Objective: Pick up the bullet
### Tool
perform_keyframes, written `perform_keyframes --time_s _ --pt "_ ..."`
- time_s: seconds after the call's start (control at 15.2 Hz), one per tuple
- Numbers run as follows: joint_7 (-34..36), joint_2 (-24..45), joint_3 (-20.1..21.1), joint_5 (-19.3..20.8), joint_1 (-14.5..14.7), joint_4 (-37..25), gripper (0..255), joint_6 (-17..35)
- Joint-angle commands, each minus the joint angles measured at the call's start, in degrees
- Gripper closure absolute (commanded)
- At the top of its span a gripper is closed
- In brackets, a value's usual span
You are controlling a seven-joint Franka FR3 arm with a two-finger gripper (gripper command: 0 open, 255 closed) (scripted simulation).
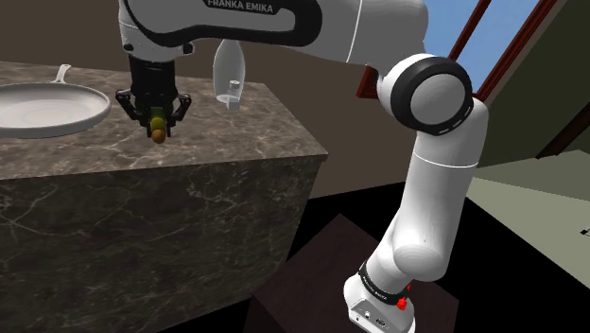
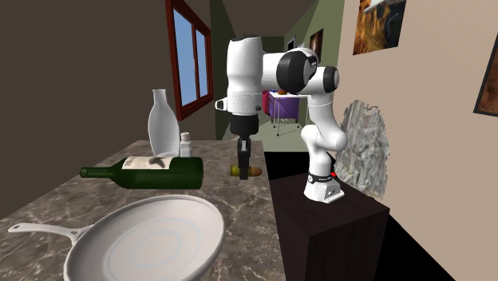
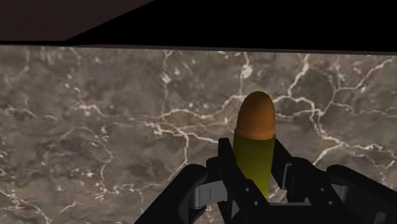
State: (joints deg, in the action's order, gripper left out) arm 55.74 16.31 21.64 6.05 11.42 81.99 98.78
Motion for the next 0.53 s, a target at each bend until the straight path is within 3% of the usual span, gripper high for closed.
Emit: perform_keyframes --time_s 0.0,0.46 --pt "-0.04 0.29 0.02 0.09 0.15 -2.01 255 -1.74" --pt "0.02 1.25 0.1 0.43 0.69 -7.36 255 -6.17"
